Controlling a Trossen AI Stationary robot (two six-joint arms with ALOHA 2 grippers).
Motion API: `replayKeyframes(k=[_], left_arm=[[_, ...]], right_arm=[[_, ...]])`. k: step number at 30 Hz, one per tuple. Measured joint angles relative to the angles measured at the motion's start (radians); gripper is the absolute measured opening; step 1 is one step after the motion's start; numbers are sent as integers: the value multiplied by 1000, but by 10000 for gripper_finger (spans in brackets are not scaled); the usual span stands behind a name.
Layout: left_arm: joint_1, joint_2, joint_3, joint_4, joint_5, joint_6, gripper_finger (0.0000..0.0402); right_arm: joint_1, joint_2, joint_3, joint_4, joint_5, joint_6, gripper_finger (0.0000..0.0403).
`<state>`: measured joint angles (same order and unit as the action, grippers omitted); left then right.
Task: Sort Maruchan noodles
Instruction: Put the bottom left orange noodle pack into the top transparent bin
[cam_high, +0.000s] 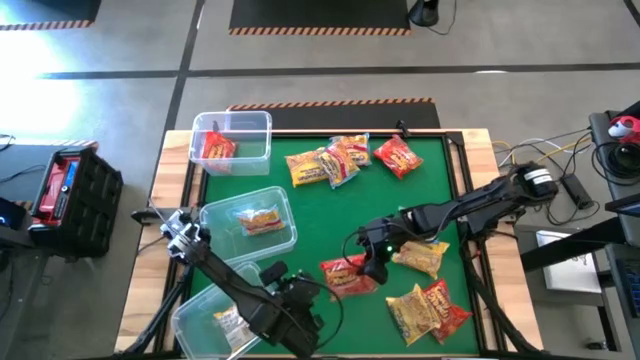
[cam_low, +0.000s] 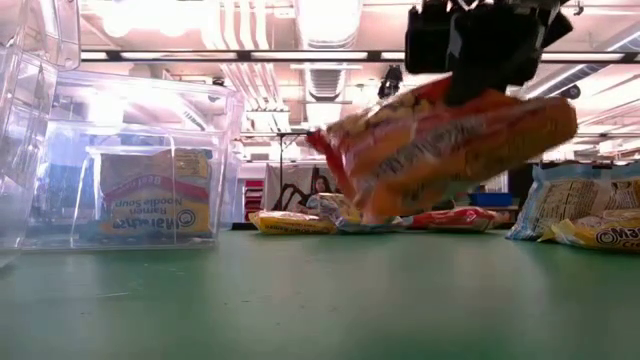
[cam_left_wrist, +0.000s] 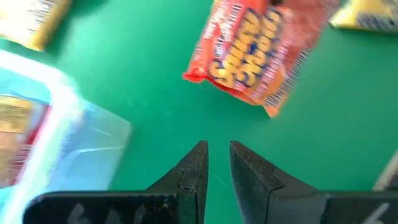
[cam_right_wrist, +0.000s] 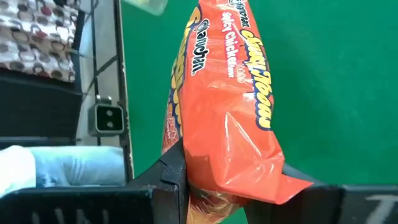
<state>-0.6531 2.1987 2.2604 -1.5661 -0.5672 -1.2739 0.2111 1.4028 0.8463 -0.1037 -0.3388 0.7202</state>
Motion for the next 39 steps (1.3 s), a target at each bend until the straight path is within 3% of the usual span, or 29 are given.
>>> replayKeyframes(k=[5,7,9,12,16,19,21,24,28,34,39], left_arm=[[-28,-209,-287,37,-226,-160,47],[-33,-306,-438,126,-338,-159,47],[-30,-400,-587,247,-386,-109,47],[-25,-551,-810,550,-389,24,47],[-27,-712,-1093,1097,-317,291,47],[-18,-818,-1253,1511,-221,510,47],[-14,-864,-1333,1678,-234,578,47],[-14,-910,-1411,1743,-382,586,47],[-12,-952,-1466,1753,-524,453,49],[-7,-978,-1490,1753,-412,378,80],[-3,-978,-1487,1749,-362,352,134]], right_arm=[[0,-52,0,16,64,46,92],[0,-65,0,15,97,64,92],[-4,-74,0,35,121,78,92],[-5,-88,8,37,132,81,92],[-5,-94,27,33,133,81,92],[-7,-96,44,31,133,70,92],[-7,-93,61,33,134,52,92],[-9,-96,84,27,133,22,92],[-17,-102,127,7,131,-43,92],[-51,-99,212,-82,131,-198,92],[-99,-99,285,-173,131,-313,92]])
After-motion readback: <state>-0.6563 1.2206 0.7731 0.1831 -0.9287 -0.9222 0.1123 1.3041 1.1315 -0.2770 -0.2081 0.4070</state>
